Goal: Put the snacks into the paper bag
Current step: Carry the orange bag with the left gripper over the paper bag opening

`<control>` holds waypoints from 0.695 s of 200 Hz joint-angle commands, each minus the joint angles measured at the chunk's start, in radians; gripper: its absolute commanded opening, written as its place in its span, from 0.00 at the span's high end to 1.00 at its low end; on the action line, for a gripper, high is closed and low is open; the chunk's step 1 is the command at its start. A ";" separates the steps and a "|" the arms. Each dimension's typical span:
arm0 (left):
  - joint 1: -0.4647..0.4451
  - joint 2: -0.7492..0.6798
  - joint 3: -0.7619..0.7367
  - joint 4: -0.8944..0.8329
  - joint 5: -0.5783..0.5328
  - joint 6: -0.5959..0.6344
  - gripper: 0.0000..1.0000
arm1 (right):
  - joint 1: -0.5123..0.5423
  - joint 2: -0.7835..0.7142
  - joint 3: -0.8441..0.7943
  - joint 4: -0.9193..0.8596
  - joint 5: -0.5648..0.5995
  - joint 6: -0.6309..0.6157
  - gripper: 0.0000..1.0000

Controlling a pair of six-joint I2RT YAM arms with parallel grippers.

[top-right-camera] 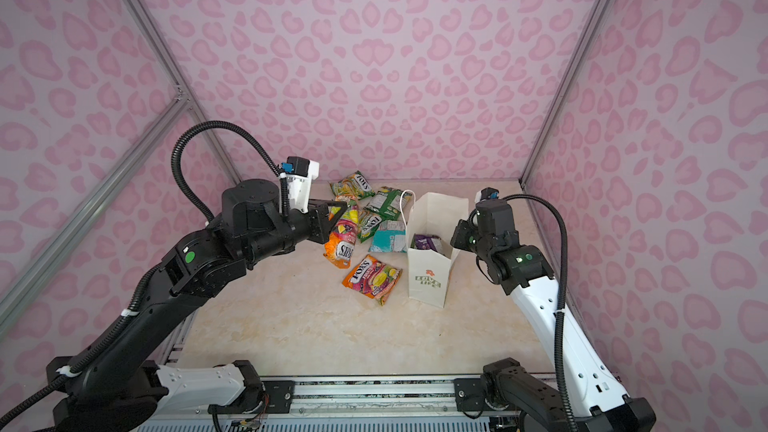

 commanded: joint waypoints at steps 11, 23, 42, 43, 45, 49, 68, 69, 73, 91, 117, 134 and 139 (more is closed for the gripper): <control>-0.041 0.107 0.148 0.114 0.148 0.033 0.97 | 0.001 -0.009 -0.018 0.005 0.007 0.011 1.00; -0.062 0.160 0.221 0.114 0.151 0.047 0.97 | 0.000 -0.012 -0.021 0.004 0.006 0.009 1.00; -0.084 0.246 0.328 0.117 0.158 0.063 0.97 | 0.001 -0.017 -0.025 0.002 -0.001 0.011 1.00; -0.084 0.251 0.333 0.117 0.159 0.063 0.97 | 0.001 -0.017 -0.025 0.002 -0.001 0.011 1.00; -0.085 0.260 0.345 0.117 0.158 0.064 0.97 | 0.000 -0.017 -0.026 0.002 -0.001 0.010 1.00; -0.086 0.279 0.367 0.117 0.160 0.067 0.97 | 0.001 -0.018 -0.026 0.002 -0.003 0.010 1.00; -0.088 0.370 0.462 0.132 0.160 0.069 0.97 | 0.000 -0.026 -0.028 0.002 -0.006 0.010 1.00; -0.089 0.376 0.467 0.132 0.160 0.069 0.97 | 0.000 -0.027 -0.028 0.002 -0.006 0.010 1.00; -0.089 0.397 0.489 0.133 0.162 0.070 0.97 | 0.000 -0.027 -0.028 0.001 -0.008 0.010 1.00; -0.095 0.495 0.591 0.131 0.165 0.069 0.97 | 0.001 -0.029 -0.026 -0.003 -0.012 0.006 1.00; -0.100 0.625 0.707 0.131 0.162 0.075 0.97 | 0.000 -0.037 -0.026 -0.009 -0.014 0.003 1.00; -0.101 0.686 0.750 0.131 0.166 0.076 0.97 | 0.001 -0.041 -0.026 -0.012 -0.012 0.000 1.00; -0.101 0.699 0.750 0.134 0.166 0.077 0.97 | 0.001 -0.042 -0.026 -0.015 -0.012 -0.002 1.00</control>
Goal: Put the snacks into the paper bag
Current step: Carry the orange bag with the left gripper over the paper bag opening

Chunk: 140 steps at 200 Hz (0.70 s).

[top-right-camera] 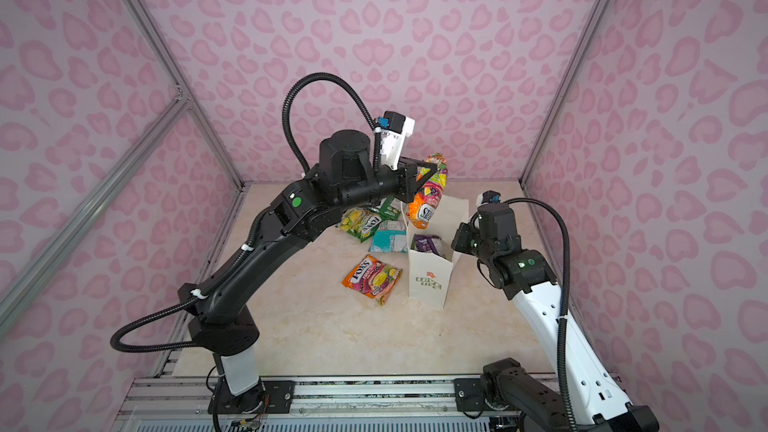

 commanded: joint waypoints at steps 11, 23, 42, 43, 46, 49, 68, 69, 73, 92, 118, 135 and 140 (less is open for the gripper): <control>-0.003 0.090 0.041 0.058 0.001 0.019 0.97 | 0.001 -0.008 -0.006 -0.010 0.000 -0.012 1.00; -0.003 0.116 0.041 0.049 -0.003 0.022 0.97 | 0.001 -0.009 -0.006 -0.011 0.003 -0.013 1.00; -0.003 0.151 0.038 0.029 -0.006 0.019 0.97 | 0.001 -0.009 -0.008 -0.008 0.003 -0.014 1.00; -0.003 0.153 0.037 0.028 -0.007 0.019 0.97 | 0.001 -0.009 -0.008 -0.008 0.003 -0.014 1.00; -0.003 0.157 0.035 0.026 -0.006 0.018 0.97 | 0.001 -0.007 -0.008 -0.007 0.003 -0.015 1.00; -0.003 0.160 0.032 0.023 -0.005 0.018 0.97 | 0.002 -0.007 -0.008 -0.008 0.003 -0.014 1.00; -0.003 0.172 0.005 0.016 -0.003 0.012 0.97 | 0.000 -0.001 -0.006 -0.004 0.000 -0.014 1.00; -0.003 0.173 0.004 0.016 -0.003 0.012 0.97 | 0.000 -0.001 -0.006 -0.003 0.000 -0.014 1.00; -0.004 0.174 -0.005 0.015 -0.004 0.010 0.97 | 0.001 0.000 -0.007 -0.003 -0.001 -0.014 1.00; -0.006 0.178 -0.041 0.018 0.001 0.004 0.97 | 0.001 0.001 -0.008 0.000 0.000 -0.014 1.00; -0.006 0.202 -0.056 0.014 0.009 -0.004 0.97 | 0.001 0.004 -0.011 0.002 -0.002 -0.013 1.00; -0.006 0.220 -0.056 0.012 0.016 -0.010 0.97 | 0.002 0.003 -0.011 0.003 -0.004 -0.013 1.00; -0.006 0.226 -0.055 0.011 0.018 -0.012 0.97 | 0.002 0.001 -0.012 0.003 -0.003 -0.013 1.00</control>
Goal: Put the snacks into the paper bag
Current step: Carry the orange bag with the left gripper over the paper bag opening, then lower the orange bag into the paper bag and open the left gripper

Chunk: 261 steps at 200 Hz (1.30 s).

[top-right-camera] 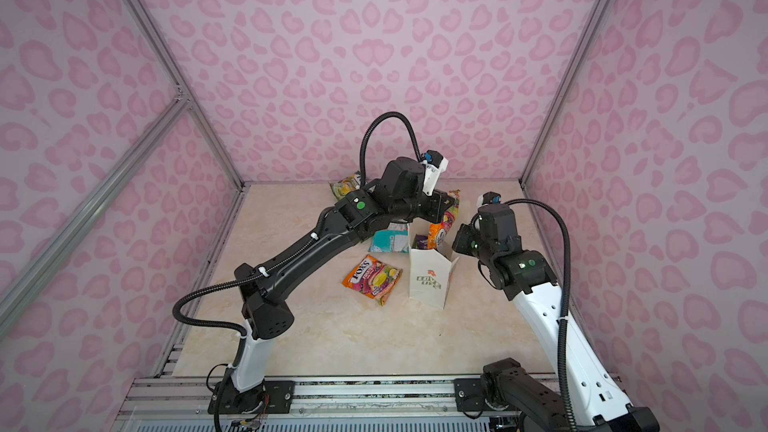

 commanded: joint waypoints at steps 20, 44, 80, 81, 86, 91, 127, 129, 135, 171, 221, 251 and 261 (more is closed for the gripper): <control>0.000 0.039 0.001 0.024 0.024 -0.019 0.97 | 0.002 0.000 -0.009 0.013 -0.004 -0.006 1.00; -0.001 0.061 -0.001 0.019 0.033 -0.035 0.97 | 0.001 -0.001 -0.011 0.013 -0.003 -0.007 1.00; -0.002 0.094 -0.002 0.007 0.053 -0.078 0.97 | 0.002 -0.001 -0.011 0.014 -0.002 -0.007 1.00; -0.002 0.096 -0.002 0.007 0.053 -0.079 0.97 | 0.001 -0.001 -0.010 0.014 -0.002 -0.008 1.00; -0.002 0.099 -0.003 0.005 0.054 -0.087 0.97 | 0.002 -0.002 -0.009 0.015 -0.002 -0.008 1.00; -0.002 0.103 -0.006 0.005 0.057 -0.096 0.97 | 0.002 -0.003 -0.010 0.014 -0.002 -0.008 1.00; -0.002 0.137 -0.010 0.015 0.117 -0.175 0.97 | 0.001 -0.003 -0.009 0.014 -0.002 -0.007 1.00; -0.002 0.140 -0.010 0.016 0.120 -0.179 0.97 | 0.001 -0.003 -0.010 0.014 -0.002 -0.008 1.00; -0.002 0.147 -0.011 0.015 0.127 -0.189 0.97 | 0.001 -0.003 -0.008 0.015 -0.003 -0.008 1.00; -0.002 0.176 -0.027 0.010 0.140 -0.225 0.93 | 0.001 -0.007 -0.005 0.011 -0.001 -0.009 1.00; -0.003 0.148 -0.028 0.019 0.194 -0.228 0.46 | 0.001 -0.009 -0.008 0.010 0.001 -0.010 1.00; -0.003 0.121 -0.023 0.019 0.217 -0.226 0.41 | 0.002 -0.013 -0.008 0.011 0.004 -0.010 1.00; -0.003 0.111 -0.021 0.022 0.239 -0.227 0.40 | 0.002 -0.016 -0.012 0.011 0.006 -0.010 1.00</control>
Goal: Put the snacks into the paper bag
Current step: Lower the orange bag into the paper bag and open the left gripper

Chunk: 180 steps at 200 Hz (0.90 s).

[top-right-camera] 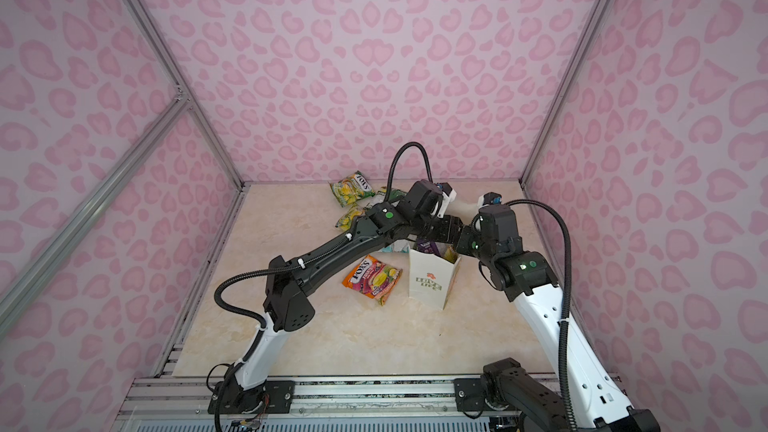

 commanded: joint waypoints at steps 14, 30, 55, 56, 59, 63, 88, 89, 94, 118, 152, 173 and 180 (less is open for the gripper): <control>-0.003 -0.061 0.008 0.050 0.096 -0.003 0.34 | 0.002 -0.006 -0.012 0.002 0.009 -0.006 1.00; -0.003 -0.095 0.011 0.051 0.116 0.019 0.09 | 0.002 -0.007 -0.017 0.002 0.009 -0.004 1.00; -0.001 -0.174 0.006 0.030 0.129 0.067 0.03 | 0.002 -0.013 -0.025 0.001 0.013 -0.002 1.00; -0.001 -0.177 0.005 0.029 0.129 0.069 0.03 | 0.001 -0.013 -0.026 0.001 0.014 -0.001 1.00; -0.001 -0.190 0.001 0.027 0.132 0.074 0.03 | 0.001 -0.014 -0.025 0.002 0.014 -0.001 1.00; -0.002 -0.202 -0.003 0.025 0.134 0.083 0.03 | 0.001 -0.014 -0.026 0.002 0.013 -0.001 1.00; -0.001 -0.314 -0.046 0.011 0.161 0.133 0.03 | 0.002 -0.017 -0.028 0.004 0.013 0.000 1.00; -0.001 -0.316 -0.048 0.010 0.162 0.134 0.03 | 0.002 -0.017 -0.027 0.004 0.014 0.000 1.00; -0.001 -0.344 -0.061 0.009 0.164 0.141 0.03 | 0.001 -0.017 -0.028 0.005 0.014 -0.001 1.00; 0.015 -0.485 -0.177 0.028 0.149 0.166 0.03 | 0.000 -0.019 -0.024 0.004 0.014 -0.002 1.00; 0.091 -0.696 -0.397 0.090 0.126 0.155 0.03 | 0.000 -0.024 -0.029 0.005 0.013 -0.006 1.00; 0.127 -0.808 -0.490 0.119 0.126 0.149 0.03 | -0.002 -0.019 -0.031 0.008 0.011 -0.007 1.00; 0.133 -0.843 -0.517 0.129 0.133 0.149 0.03 | -0.003 -0.017 -0.030 0.009 0.009 -0.007 1.00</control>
